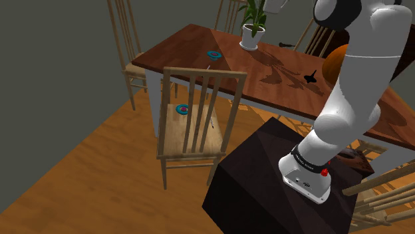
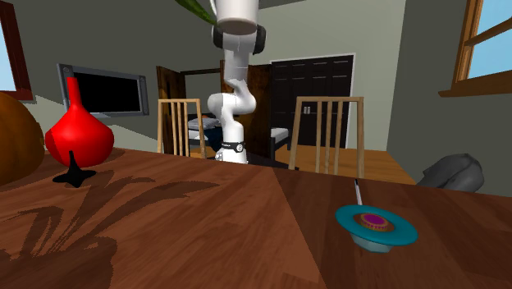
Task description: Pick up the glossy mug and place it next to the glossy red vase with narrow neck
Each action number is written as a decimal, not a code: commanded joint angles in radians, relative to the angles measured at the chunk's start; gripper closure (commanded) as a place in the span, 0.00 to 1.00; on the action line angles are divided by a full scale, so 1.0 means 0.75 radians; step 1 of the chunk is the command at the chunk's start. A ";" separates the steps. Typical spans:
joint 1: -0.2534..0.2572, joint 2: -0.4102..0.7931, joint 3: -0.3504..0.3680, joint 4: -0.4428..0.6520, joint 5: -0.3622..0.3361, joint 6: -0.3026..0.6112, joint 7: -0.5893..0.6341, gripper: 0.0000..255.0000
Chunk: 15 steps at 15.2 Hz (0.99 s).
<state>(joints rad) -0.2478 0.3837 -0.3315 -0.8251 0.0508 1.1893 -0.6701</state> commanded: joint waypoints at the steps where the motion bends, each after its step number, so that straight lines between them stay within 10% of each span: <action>1: -0.031 0.077 0.002 0.167 0.027 -0.092 -0.005 1.00; 6: 0.024 -0.298 -0.035 -0.395 -0.095 0.110 -0.069 1.00; 15: -0.023 -0.680 -0.092 -0.842 -0.237 0.212 -0.205 1.00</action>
<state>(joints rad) -0.2591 -0.0941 -0.3948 -1.4279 -0.1139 1.3487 -0.8090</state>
